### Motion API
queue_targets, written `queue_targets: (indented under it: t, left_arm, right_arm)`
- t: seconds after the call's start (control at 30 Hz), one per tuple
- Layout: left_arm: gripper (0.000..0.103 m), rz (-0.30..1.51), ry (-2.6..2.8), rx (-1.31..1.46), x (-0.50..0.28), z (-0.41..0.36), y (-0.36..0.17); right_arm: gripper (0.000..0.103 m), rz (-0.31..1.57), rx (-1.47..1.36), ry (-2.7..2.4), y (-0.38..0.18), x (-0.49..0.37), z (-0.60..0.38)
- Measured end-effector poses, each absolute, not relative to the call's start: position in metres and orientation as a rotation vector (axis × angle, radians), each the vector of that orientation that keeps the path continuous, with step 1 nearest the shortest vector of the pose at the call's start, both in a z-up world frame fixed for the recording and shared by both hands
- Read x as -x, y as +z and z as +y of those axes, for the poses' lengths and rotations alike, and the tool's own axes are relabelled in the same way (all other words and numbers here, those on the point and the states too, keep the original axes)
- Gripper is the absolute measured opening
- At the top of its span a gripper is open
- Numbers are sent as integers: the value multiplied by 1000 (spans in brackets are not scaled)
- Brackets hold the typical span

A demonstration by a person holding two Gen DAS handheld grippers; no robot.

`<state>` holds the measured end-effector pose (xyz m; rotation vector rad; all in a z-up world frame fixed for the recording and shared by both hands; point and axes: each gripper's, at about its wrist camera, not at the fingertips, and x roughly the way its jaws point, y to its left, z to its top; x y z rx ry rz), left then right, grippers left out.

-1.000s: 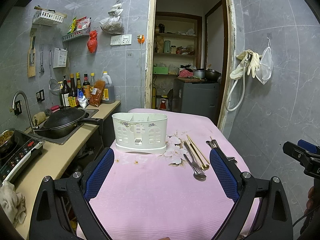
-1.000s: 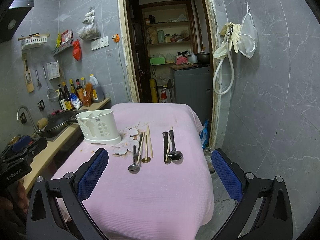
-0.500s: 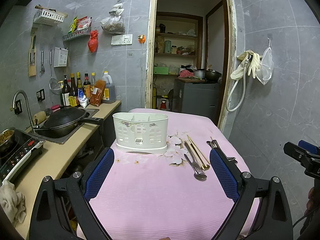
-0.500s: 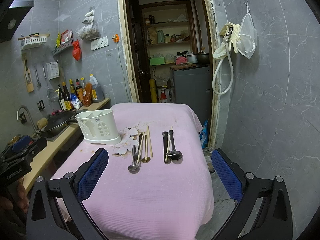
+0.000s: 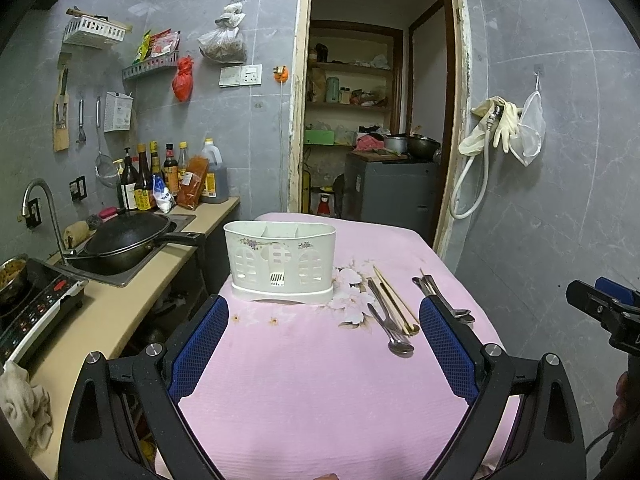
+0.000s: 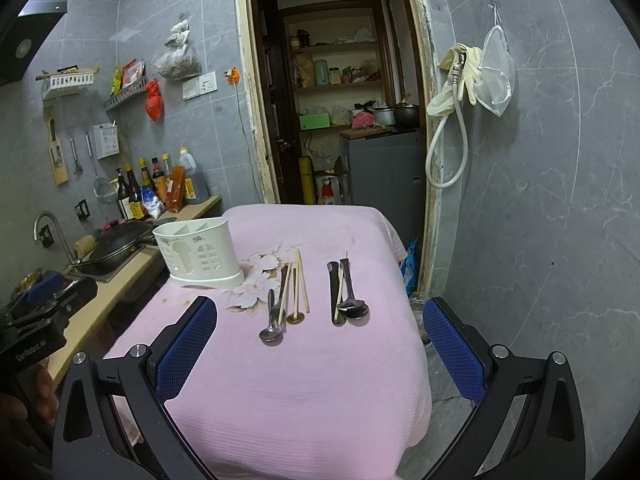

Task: Organize utensils

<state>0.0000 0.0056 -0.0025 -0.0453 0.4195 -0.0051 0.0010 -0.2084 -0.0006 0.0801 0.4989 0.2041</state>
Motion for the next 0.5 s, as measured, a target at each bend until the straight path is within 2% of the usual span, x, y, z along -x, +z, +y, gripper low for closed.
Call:
queue_targets:
  t: [0.5]
  left_arm:
    - [93, 425, -58, 40, -33, 32, -1]
  right_arm:
    - [103, 514, -44, 205, -1, -13, -172]
